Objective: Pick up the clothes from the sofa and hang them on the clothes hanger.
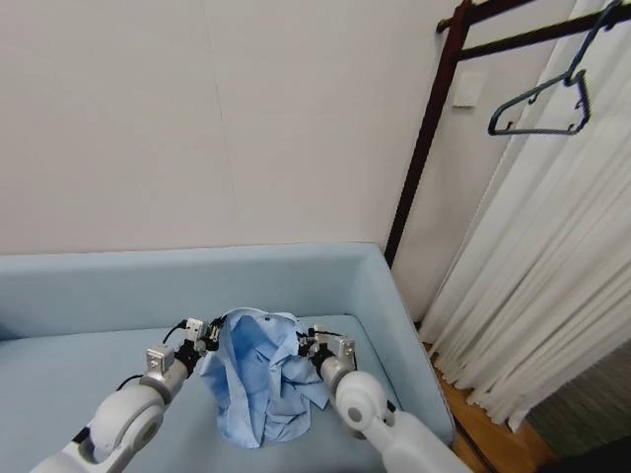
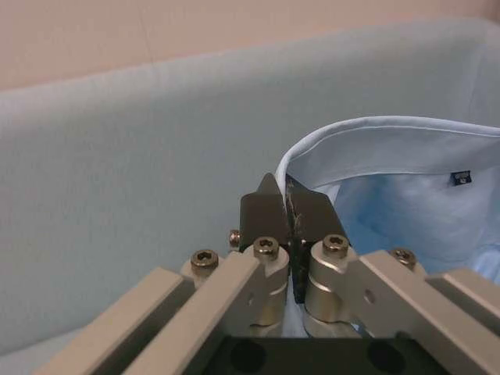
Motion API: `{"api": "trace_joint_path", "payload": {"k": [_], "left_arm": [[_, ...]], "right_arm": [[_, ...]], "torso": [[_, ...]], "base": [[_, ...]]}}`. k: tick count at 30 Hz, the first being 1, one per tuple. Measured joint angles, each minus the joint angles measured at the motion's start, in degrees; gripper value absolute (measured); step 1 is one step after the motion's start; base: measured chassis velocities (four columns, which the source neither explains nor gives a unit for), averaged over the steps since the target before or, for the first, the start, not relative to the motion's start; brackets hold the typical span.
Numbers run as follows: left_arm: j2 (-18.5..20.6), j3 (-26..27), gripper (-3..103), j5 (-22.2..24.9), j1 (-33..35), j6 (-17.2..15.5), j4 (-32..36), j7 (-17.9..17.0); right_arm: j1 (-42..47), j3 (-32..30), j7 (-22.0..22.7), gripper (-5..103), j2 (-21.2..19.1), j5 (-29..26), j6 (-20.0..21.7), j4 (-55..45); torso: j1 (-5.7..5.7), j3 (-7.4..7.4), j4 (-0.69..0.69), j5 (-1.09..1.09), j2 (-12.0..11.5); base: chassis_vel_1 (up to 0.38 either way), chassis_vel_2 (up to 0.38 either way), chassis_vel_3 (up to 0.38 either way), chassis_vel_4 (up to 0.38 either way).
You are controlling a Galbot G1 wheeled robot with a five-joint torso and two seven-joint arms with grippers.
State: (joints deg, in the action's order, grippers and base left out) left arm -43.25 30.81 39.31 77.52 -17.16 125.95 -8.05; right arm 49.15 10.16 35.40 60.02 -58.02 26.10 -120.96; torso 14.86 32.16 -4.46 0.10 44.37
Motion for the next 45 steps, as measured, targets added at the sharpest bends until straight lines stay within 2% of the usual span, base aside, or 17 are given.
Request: {"api": "trace_joint_path", "payload": {"k": [1, 6, 7, 10, 19, 25, 28, 29, 31, 34, 35, 38, 40, 41, 45], "left_arm": [[0.0, 0.0, 1, 0.0, 0.0, 0.0, 0.0, 0.0], [0.1, 1.3, 1, -0.7, 0.1, 0.0, 4.6, 0.0], [0.1, 1.3, 1, -0.7, 0.1, 0.0, 4.6, 0.0], [-0.2, 1.9, 1, -1.6, 0.2, 0.0, 6.1, 0.4], [-0.5, 2.4, 1, -2.0, 0.0, 0.3, 6.5, 0.6], [1.2, 2.8, 1, 0.7, -1.3, 1.7, 7.1, -1.1], [3.0, 4.1, 1, 3.1, -1.9, 2.8, 9.7, -2.6], [3.0, 4.1, 1, 3.1, -1.9, 2.8, 9.7, -2.6], [4.1, 5.6, 1, 4.4, -1.5, 3.3, 12.6, -2.9], [5.4, 9.4, 1, 7.1, -0.5, 3.3, 16.7, -3.2], [5.4, 9.4, 1, 7.1, -0.5, 3.3, 16.7, -3.2], [7.3, 15.0, 1, 11.3, 0.8, 2.8, 17.6, -3.1], [9.0, 20.1, 1, 16.1, 1.4, 1.6, 17.7, -3.6], [9.0, 20.1, 1, 16.1, 1.4, 1.6, 17.7, -3.6], [12.6, 32.2, 1, 29.4, 1.6, 0.0, 17.9, -5.2]], "right_arm": [[0.0, 0.0, 0.0, 0, 0.0, 0.0, 0.0, 0.0], [-5.3, 2.6, -2.2, 0, -9.7, -2.5, 1.4, -5.1], [-5.3, 2.6, -2.2, 0, -9.7, -2.5, 1.4, -5.1], [-8.6, 4.2, -2.8, 0, -13.1, -2.8, 1.7, -5.3], [-9.2, 5.1, -2.2, 0, -14.5, -3.7, 1.7, -4.3], [-12.6, 2.6, -1.1, 0, -16.9, -4.3, 1.0, -6.7], [-16.9, 2.3, -0.4, 0, -20.7, -5.8, 0.0, -10.7], [-16.9, 2.3, -0.4, 0, -20.7, -5.8, 0.0, -10.7], [-20.0, 1.9, -0.5, 0, -23.9, -8.0, -0.4, -13.9], [-25.1, 0.9, -1.1, 0, -27.9, -11.6, -0.6, -17.4], [-25.1, 0.9, -1.1, 0, -27.9, -11.6, -0.6, -17.4], [-33.2, 0.6, -1.4, 0, -31.2, -18.4, -0.5, -19.9], [-38.8, 0.6, -0.7, 0, -32.9, -24.3, -0.2, -21.0], [-38.8, 0.6, -0.7, 0, -32.9, -24.3, -0.2, -21.0], [-49.5, 0.5, -0.5, 0, -36.4, -35.0, 0.5, -22.3]], "torso": [[0.00, 0.00, 0.00, 0.00, 0.0], [0.00, 0.00, 0.00, 0.00, 0.0], [0.00, 0.00, 0.00, 0.00, 0.0], [0.00, 0.00, 0.00, -0.01, 0.0], [0.00, 0.00, 0.00, -0.01, 0.0], [0.00, 0.00, 0.01, -0.03, 0.0], [0.00, 0.00, 0.00, -0.03, 0.0], [0.00, 0.00, 0.00, -0.03, 0.0], [0.00, 0.00, 0.00, 0.00, 0.0], [0.00, -0.01, 0.00, -0.02, 0.0], [0.00, -0.01, 0.00, -0.02, 0.0], [0.00, 0.00, 0.00, -0.03, 0.0], [0.00, 0.00, 0.02, -0.03, 0.0], [0.00, 0.00, 0.02, -0.03, 0.0], [0.00, 0.00, 0.01, -0.02, 0.0]], "base": [[0.000, 0.000, 0.000, 0.000], [0.000, 0.000, 0.000, 0.000], [0.000, 0.000, 0.000, 0.000], [0.000, 0.000, 0.000, 0.000], [0.000, 0.000, 0.000, 0.000], [0.000, 0.000, 0.000, 0.000], [0.000, 0.000, 0.000, 0.000], [0.000, 0.000, 0.000, 0.000], [0.000, 0.000, 0.000, 0.000], [0.000, 0.000, 0.000, 0.000], [0.000, 0.000, 0.000, 0.000], [0.000, 0.000, 0.000, 0.000], [0.000, 0.000, 0.000, 0.000], [0.000, 0.000, 0.000, 0.000], [0.000, 0.000, 0.000, 0.000]]}}
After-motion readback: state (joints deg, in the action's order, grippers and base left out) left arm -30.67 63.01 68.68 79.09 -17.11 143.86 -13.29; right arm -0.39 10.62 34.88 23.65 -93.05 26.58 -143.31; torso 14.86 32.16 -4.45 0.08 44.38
